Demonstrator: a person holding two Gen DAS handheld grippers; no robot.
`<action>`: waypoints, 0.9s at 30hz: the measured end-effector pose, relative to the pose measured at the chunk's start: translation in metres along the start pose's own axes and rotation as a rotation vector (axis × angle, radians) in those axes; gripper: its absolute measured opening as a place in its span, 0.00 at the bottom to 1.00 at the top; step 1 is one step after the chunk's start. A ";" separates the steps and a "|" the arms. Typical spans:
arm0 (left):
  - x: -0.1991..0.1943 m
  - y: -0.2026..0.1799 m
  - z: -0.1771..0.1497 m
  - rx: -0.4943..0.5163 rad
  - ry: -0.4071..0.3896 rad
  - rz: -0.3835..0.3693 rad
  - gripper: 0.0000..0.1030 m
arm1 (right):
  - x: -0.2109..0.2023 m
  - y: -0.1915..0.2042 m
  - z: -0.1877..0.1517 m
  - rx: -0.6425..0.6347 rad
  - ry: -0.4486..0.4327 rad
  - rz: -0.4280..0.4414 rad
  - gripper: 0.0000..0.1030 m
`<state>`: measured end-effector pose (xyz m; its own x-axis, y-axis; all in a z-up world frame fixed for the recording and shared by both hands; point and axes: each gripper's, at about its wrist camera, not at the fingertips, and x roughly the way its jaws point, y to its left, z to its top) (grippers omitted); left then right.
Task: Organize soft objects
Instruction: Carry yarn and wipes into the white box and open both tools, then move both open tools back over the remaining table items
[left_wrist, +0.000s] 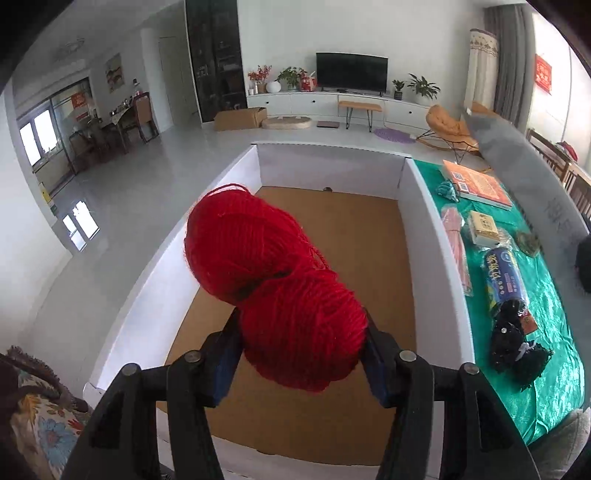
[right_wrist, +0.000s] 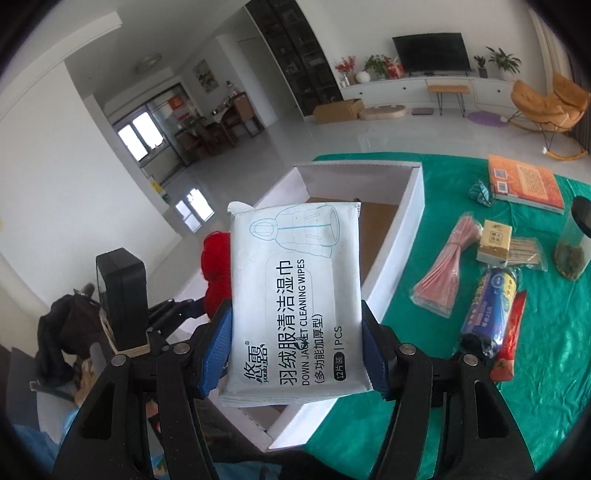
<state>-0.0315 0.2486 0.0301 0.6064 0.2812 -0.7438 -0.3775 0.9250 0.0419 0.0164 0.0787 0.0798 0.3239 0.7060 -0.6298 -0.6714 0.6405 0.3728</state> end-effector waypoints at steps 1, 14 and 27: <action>0.006 0.011 -0.001 -0.022 0.009 0.017 0.87 | 0.011 0.007 0.003 -0.013 0.011 0.002 0.71; 0.003 -0.032 -0.015 -0.036 -0.035 -0.179 0.95 | -0.007 -0.088 -0.090 0.107 -0.005 -0.208 0.82; -0.013 -0.158 -0.042 0.226 0.065 -0.408 0.95 | -0.100 -0.223 -0.185 0.532 -0.204 -0.499 0.83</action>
<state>-0.0093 0.0880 0.0053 0.6261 -0.1271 -0.7693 0.0491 0.9911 -0.1239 0.0105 -0.1910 -0.0665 0.6565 0.3030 -0.6908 -0.0176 0.9217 0.3875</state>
